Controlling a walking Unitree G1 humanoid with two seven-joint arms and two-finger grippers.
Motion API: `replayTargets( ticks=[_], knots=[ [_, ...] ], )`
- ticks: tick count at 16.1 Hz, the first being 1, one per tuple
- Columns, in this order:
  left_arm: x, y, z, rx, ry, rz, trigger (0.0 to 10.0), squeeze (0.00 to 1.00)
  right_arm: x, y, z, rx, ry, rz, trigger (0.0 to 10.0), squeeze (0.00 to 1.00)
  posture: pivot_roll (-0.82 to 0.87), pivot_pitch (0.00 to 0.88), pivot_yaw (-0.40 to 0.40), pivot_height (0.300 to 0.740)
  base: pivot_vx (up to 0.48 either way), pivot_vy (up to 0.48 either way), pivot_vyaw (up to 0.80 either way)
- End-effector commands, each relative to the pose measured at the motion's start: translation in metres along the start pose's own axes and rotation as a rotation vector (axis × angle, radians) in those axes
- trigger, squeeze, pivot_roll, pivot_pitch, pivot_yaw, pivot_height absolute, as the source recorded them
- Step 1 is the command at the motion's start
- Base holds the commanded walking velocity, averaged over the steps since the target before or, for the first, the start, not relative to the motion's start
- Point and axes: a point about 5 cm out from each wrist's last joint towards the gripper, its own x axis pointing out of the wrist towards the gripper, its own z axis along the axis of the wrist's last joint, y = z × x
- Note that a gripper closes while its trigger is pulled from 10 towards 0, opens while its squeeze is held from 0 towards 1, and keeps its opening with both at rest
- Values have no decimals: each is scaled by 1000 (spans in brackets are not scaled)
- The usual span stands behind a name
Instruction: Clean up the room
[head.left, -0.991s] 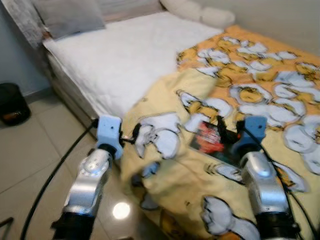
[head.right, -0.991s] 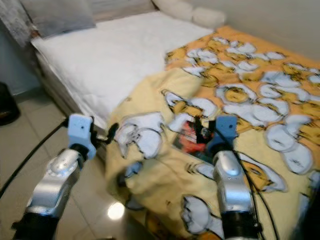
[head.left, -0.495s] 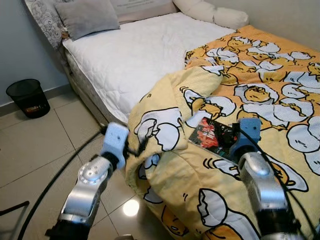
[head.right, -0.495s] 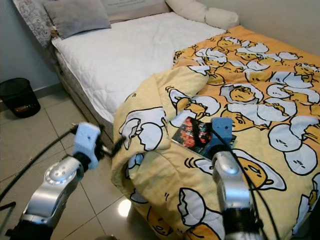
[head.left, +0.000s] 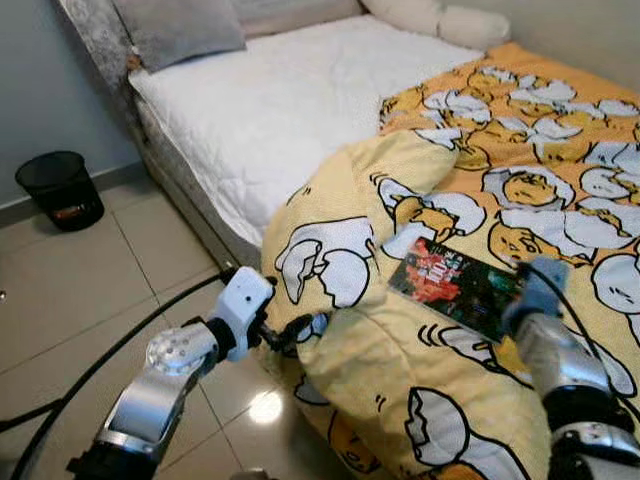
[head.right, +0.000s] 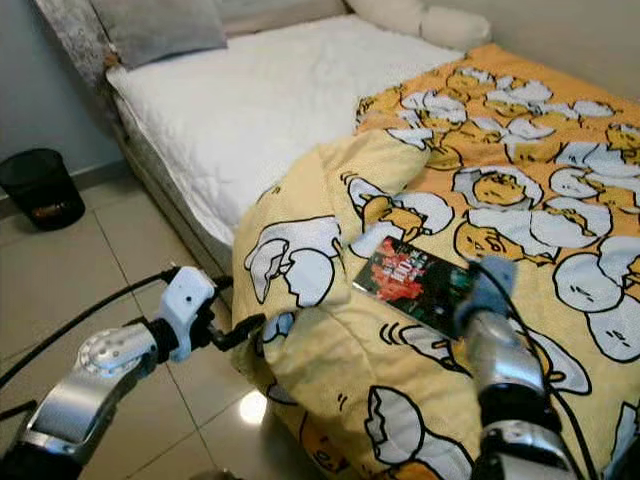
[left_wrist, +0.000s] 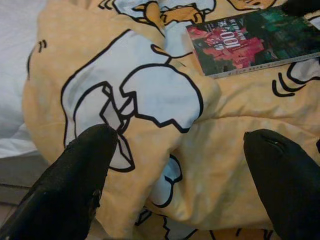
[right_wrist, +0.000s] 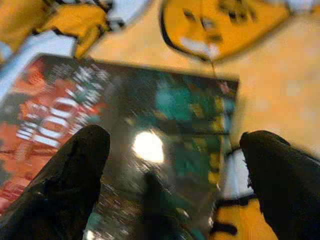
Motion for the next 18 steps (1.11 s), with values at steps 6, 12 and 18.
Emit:
replayTargets(
  ticks=[6,12,18],
  knots=[
    [-2,-2,1,-1,13,-70,10000,976,2,-4,0,188,47,194,10000,0,37,0,17,740,0,0,0],
    [-4,-1,1,2,21,-76,10000,969,0,9,-25,137,170,280,10000,0,51,0,12,740,0,0,0],
    [-5,-10,8,-34,-38,-184,10000,976,1,-5,-10,163,76,225,10000,0,47,0,17,740,0,0,0]
  ],
)
